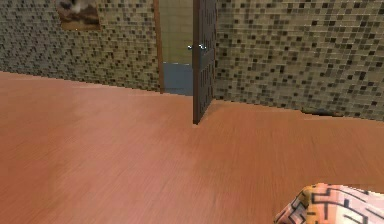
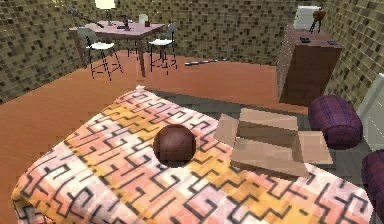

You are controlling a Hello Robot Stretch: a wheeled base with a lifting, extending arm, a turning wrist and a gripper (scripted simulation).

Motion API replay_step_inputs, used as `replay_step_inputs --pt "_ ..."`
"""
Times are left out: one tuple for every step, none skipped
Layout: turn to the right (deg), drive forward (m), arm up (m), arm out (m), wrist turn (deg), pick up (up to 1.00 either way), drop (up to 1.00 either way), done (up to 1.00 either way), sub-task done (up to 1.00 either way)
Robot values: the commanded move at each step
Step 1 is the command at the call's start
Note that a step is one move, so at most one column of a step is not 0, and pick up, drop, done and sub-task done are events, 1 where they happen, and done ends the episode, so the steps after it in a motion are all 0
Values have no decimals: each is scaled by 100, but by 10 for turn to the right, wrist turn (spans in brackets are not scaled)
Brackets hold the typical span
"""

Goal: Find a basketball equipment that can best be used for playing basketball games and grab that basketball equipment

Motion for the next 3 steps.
replay_step_inputs --pt "0 0 28 0 0 0 0 0 0" --pt "0 0 0 40 0 0 0 0 0" --pt "0 0 0 0 450 0 0 0 0"
